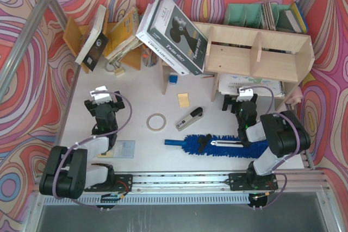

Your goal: Dust the bookshelf with a duster

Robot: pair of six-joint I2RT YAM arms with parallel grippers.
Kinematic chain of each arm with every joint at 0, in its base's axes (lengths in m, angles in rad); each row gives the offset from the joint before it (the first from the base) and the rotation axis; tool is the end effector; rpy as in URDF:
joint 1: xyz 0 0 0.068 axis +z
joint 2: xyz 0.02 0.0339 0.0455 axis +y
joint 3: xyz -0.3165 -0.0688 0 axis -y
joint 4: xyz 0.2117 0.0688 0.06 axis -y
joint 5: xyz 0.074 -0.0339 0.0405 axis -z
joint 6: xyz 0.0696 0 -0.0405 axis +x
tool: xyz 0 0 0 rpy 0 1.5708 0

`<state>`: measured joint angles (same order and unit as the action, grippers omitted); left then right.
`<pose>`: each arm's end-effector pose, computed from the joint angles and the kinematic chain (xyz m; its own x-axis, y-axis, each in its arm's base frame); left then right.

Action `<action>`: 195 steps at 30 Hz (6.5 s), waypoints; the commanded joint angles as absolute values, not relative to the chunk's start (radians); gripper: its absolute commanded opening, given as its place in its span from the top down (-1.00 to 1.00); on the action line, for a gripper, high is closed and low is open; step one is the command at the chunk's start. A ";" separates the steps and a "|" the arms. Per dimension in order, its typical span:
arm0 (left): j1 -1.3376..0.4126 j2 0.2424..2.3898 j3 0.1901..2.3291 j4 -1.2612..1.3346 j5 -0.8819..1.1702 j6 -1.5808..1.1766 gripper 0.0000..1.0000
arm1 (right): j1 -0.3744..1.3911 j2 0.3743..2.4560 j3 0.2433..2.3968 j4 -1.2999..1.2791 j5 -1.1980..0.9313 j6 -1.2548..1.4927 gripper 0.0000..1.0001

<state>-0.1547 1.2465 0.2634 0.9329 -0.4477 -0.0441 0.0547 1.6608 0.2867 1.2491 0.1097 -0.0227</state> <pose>0.2250 -0.0046 0.2637 -0.0368 -0.0345 -0.9987 -0.2902 0.9567 -0.0223 0.2907 0.0083 0.2150 -0.1257 -0.0295 -0.9916 0.0513 0.9980 -0.0362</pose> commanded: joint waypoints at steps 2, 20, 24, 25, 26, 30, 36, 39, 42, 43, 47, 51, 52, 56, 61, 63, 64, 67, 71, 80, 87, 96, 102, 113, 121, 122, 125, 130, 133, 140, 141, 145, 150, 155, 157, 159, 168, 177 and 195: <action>-0.183 1.179 0.231 0.906 -0.527 -0.026 -0.97 | 0.081 1.545 0.251 1.277 0.125 -0.053 -0.97; -0.325 0.941 0.199 0.881 -0.625 -0.133 -0.97 | 0.331 1.048 0.172 0.790 0.299 -0.009 -0.98; -0.327 0.817 0.222 0.728 -0.508 -0.247 -0.97 | 0.342 0.874 0.176 0.649 0.238 0.021 -0.98; -0.327 0.789 0.228 0.701 -0.480 -0.273 -0.97 | 0.341 0.824 0.176 0.613 0.205 0.037 -0.97; -0.327 0.752 0.234 0.660 -0.460 -0.310 -0.97 | 0.343 0.787 0.180 0.584 0.172 0.053 -0.98; -0.327 0.689 0.314 0.445 -0.433 -0.457 -0.97 | 0.345 0.678 0.242 0.402 0.135 0.132 -0.97; -0.327 0.650 0.449 0.090 -0.492 -0.613 -0.97 | 0.344 0.630 0.355 0.225 0.080 0.226 -0.97; -0.327 0.632 0.526 -0.048 -0.526 -0.681 -0.97 | 0.344 0.605 0.410 0.133 0.114 0.324 -0.97; -0.327 0.619 0.590 -0.097 -0.490 -0.672 -0.97 | 0.344 0.581 0.431 0.060 0.181 0.491 -0.98; -0.327 0.617 0.617 -0.165 -0.522 -0.751 -0.97 | 0.344 0.561 0.416 0.077 0.138 0.503 -0.98; -0.308 0.579 0.668 -0.428 -0.685 -0.908 -0.97 | 0.344 0.586 0.427 0.103 -0.002 0.520 -0.97; -0.301 0.545 0.629 -0.338 -0.548 -0.836 -0.97 | 0.343 0.725 0.540 -0.050 -0.015 0.521 -0.97; -0.301 0.565 0.644 -0.353 -0.517 -0.811 -0.97 | 0.347 0.778 0.569 -0.077 -0.042 0.527 -0.98; -0.310 0.693 0.805 -0.550 -0.451 -0.763 -0.97 | 0.514 0.868 0.635 -0.154 0.104 0.581 -0.97; -0.379 0.771 0.982 -0.725 -0.442 -0.651 -0.97 | 0.713 0.939 0.700 -0.304 0.341 0.688 -0.92; -0.390 0.782 1.004 -0.751 -0.411 -0.605 -0.97 | 0.764 0.978 0.723 -0.368 0.412 0.761 -0.80; -0.392 0.783 1.003 -0.754 -0.396 -0.587 -0.97 | 0.800 0.995 0.742 -0.420 0.462 0.804 -0.77; -0.397 0.768 0.967 -0.720 -0.354 -0.558 -0.97 | 0.877 1.103 0.826 -0.589 0.565 0.962 -0.65; -0.397 0.752 0.947 -0.679 -0.291 -0.563 -0.97 | 0.981 1.230 0.925 -0.794 0.606 1.171 -0.56; -0.409 0.708 0.957 -0.743 -0.346 -0.527 -0.97 | 1.075 1.347 0.935 -0.875 0.557 1.421 -0.30; -0.418 0.757 0.970 -0.753 -0.321 -0.512 -0.97 | 1.074 1.426 1.004 -0.975 0.558 1.485 -0.02; -0.419 0.738 0.962 -0.748 -0.321 -0.515 -0.97 | 1.073 1.515 1.053 -0.954 0.564 1.478 0.10; -0.419 0.742 0.960 -0.748 -0.312 -0.515 -0.97 | 1.070 1.576 1.094 -0.985 0.570 1.473 0.14; -0.419 0.753 0.959 -0.746 -0.303 -0.518 -0.97 | 1.050 1.617 1.103 -1.010 0.563 1.492 0.28; -0.418 0.763 0.957 -0.741 -0.297 -0.518 -0.97 | 1.030 1.641 1.113 -0.981 0.555 1.455 0.29; -0.418 0.764 0.957 -0.741 -0.297 -0.518 -0.97 | 1.026 1.645 1.115 -0.985 0.553 1.456 0.31; -0.419 0.767 0.959 -0.742 -0.301 -0.518 -0.97 | 1.019 1.650 1.111 -0.988 0.547 1.460 0.34; -0.418 0.771 0.960 -0.742 -0.303 -0.518 -0.97 | 1.014 1.651 1.111 -0.993 0.548 1.461 0.41; -0.419 0.775 0.962 -0.742 -0.305 -0.518 -0.97 | 1.014 1.652 1.112 -0.996 0.547 1.462 0.45; -0.419 0.781 0.963 -0.745 -0.308 -0.518 -0.97 | 1.014 1.648 1.125 -1.022 0.559 1.473 0.54; -0.419 0.782 0.963 -0.745 -0.311 -0.520 -0.97 | 1.014 1.646 1.126 -1.026 0.566 1.473 0.54; -0.419 0.781 0.963 -0.750 -0.317 -0.521 -0.97 | 1.011 1.622 1.125 -1.039 0.584 1.480 0.59; -0.419 0.779 0.963 -0.751 -0.321 -0.523 -0.97 | 1.011 1.600 1.127 -1.054 0.593 1.492 0.64; -0.419 0.780 0.964 -0.752 -0.323 -0.523 -0.97 | 1.012 1.580 1.122 -1.070 0.602 1.511 0.70; -0.418 0.779 0.964 -0.753 -0.326 -0.524 -0.97 | 1.012 1.577 1.125 -1.082 0.606 1.520 0.70; -0.419 0.778 0.963 -0.753 -0.327 -0.524 -0.97 | 1.011 1.573 1.129 -1.096 0.619 1.528 0.70; -0.419 0.787 0.964 -0.752 -0.309 -0.523 -0.97 | 0.984 1.568 1.169 -1.188 0.713 1.583 0.66; -0.419 0.778 0.963 -0.755 -0.317 -0.523 -0.97 | 0.880 1.582 1.156 -0.999 0.711 1.428 0.69; -0.419 0.773 0.964 -0.754 -0.319 -0.523 -0.97 | 0.807 1.711 1.229 -0.907 0.726 1.328 0.75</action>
<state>-0.4137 0.7845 0.9607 -0.7395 -0.3111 -0.5304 0.8185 1.6772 1.1877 -0.9119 0.6811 1.3487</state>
